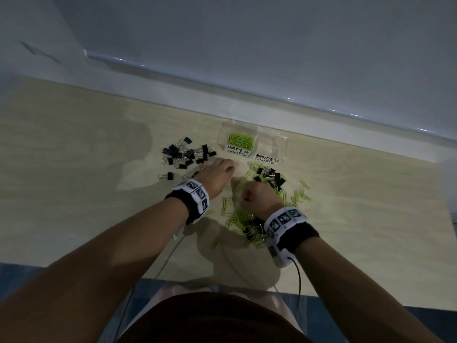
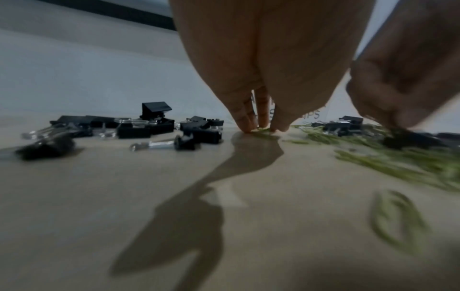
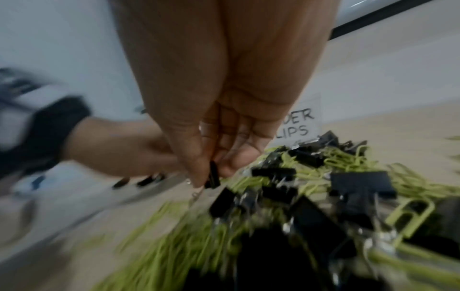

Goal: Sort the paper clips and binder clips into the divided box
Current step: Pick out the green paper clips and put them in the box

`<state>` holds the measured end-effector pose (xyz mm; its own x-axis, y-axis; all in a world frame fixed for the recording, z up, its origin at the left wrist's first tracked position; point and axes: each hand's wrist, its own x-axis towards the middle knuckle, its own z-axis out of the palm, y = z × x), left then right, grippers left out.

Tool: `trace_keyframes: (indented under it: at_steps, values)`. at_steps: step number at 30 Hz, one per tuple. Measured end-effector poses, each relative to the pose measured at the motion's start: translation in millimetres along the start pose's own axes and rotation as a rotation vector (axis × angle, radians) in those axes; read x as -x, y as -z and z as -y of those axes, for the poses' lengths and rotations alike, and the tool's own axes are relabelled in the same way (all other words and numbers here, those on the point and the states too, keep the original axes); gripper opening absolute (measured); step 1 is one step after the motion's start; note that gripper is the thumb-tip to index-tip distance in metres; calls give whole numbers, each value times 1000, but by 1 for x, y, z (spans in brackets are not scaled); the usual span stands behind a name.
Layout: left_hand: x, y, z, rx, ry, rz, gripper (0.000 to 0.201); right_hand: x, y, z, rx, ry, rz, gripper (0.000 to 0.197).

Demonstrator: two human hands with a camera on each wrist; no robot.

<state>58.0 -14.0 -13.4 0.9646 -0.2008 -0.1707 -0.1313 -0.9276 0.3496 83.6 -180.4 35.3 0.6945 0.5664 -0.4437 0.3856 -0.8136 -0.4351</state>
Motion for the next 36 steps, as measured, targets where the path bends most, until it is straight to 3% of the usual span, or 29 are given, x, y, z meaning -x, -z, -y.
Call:
trace_keyframes:
  at_steps: [3, 5, 7, 9, 12, 16, 19, 20, 23, 26, 28, 32, 36]
  values:
    - [29, -15, -3, 69, -32, 11, 47, -12, 19, -8, -110, -89, -156, 11]
    - [46, -25, -6, 113, -86, 49, 42, -25, 30, -5, -148, -61, -253, 5]
    - [60, -28, -8, 125, -168, 99, 46, -37, 33, 2, -176, -43, -260, 6]
    - [73, -25, -5, 192, -175, 99, 60, -47, 29, 6, -203, -55, -224, 9]
    - [93, -18, 1, 265, -52, 3, 67, -48, 22, 10, -104, -21, -160, 22]
    - [120, -21, -1, 285, 87, 100, 109, -36, 15, 14, 122, 76, 41, 38]
    - [119, -31, -15, 240, 118, 119, 119, -23, 7, 15, 269, 204, 158, 34]
    - [114, -35, -20, 234, 116, 95, 118, -18, 3, 12, 319, 234, 188, 39]
    - [93, -38, -32, 326, 161, 60, 105, -5, -6, 2, 423, 287, 235, 78]
    - [70, -36, -42, 319, 174, 33, 87, 3, -15, -7, 436, 286, 203, 86]
    - [60, -35, -49, 289, 187, 28, 73, 5, -17, -10, 359, 225, 163, 76]
    - [51, -27, -53, 328, 197, -4, 35, 7, -10, -10, 211, 135, 101, 35]
    - [46, -19, -48, 316, 190, -28, 22, 5, -9, -15, 65, 12, 1, 14]
